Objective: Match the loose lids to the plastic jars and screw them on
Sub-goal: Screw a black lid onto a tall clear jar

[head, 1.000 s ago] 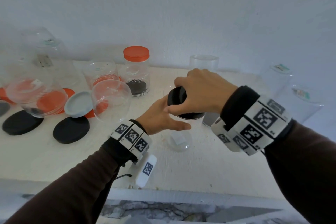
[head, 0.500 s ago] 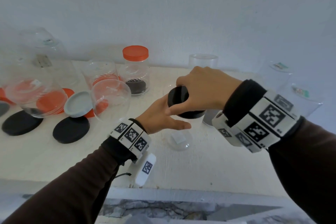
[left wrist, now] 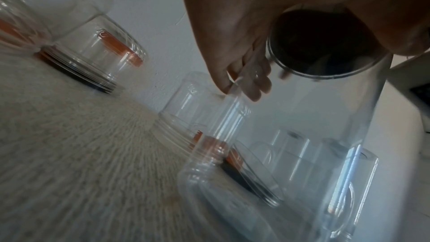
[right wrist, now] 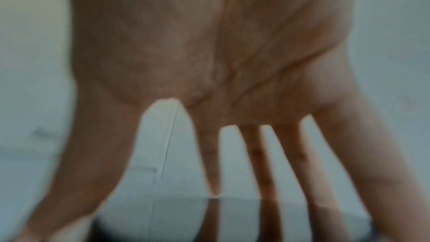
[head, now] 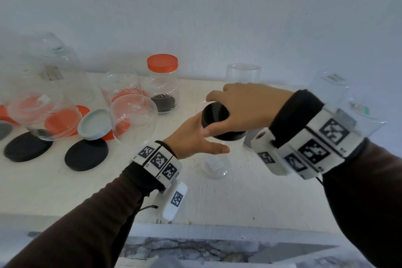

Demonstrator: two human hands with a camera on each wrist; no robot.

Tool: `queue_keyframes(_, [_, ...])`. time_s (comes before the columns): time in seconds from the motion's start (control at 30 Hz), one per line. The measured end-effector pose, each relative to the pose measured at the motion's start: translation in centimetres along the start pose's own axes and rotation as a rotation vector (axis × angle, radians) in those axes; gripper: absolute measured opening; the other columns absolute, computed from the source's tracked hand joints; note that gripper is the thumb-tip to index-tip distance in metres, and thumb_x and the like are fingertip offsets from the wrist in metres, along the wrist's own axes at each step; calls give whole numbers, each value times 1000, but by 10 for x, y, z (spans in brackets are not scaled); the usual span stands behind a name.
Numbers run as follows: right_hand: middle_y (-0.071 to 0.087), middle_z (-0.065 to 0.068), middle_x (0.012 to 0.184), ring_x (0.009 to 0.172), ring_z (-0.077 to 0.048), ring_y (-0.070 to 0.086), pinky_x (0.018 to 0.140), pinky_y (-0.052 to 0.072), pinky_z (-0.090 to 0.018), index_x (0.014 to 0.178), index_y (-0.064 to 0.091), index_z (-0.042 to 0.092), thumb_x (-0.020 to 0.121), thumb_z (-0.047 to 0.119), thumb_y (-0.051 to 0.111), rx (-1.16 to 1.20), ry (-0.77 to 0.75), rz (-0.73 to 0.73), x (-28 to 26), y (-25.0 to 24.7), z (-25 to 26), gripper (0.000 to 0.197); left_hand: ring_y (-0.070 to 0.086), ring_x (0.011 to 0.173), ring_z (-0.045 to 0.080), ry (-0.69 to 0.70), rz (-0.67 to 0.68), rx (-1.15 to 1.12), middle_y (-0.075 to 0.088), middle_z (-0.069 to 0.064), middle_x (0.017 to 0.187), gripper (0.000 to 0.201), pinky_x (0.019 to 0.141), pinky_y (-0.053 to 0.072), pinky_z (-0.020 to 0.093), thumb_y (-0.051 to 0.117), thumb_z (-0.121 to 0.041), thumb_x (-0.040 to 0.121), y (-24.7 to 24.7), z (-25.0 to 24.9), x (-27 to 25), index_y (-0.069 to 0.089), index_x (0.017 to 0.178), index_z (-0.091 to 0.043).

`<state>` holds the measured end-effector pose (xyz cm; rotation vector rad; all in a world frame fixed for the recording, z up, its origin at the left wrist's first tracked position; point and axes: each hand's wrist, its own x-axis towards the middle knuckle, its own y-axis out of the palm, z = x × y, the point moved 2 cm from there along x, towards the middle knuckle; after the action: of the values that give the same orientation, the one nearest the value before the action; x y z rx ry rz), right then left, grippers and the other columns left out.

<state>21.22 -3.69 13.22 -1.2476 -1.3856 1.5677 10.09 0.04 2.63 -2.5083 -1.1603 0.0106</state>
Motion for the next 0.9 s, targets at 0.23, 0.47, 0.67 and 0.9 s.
queue_keyframes(0.23, [46,5,100,85,-10,48,67,42,-19,126,45,34,73,52,69,45,-59,15,-2,-4,-1,61,53,99,-16,10,3,42,56,-20,107,67,85,40,6,86,-26,57,-1,3,2,43,107,-41])
queue_keyframes(0.47, [51,4,110,92,-12,49,73,40,-23,135,38,29,76,66,55,3,11,7,-1,-1,-1,72,54,100,-13,2,1,22,58,-21,106,71,83,41,6,78,-44,48,0,1,0,44,111,-41])
queue_keyframes(0.67, [43,6,117,104,-12,45,84,45,-24,130,42,40,70,39,76,123,-136,58,-6,-7,-6,69,51,99,-18,12,-5,78,56,-21,106,64,86,39,4,81,-29,57,-1,1,0,43,106,-43])
queue_keyframes(0.9, [46,12,87,73,-3,45,56,35,-15,123,51,34,66,58,71,40,-93,-98,-5,-6,-5,65,52,95,-19,5,23,73,56,-22,105,64,83,39,3,78,-30,54,0,-3,2,43,106,-41])
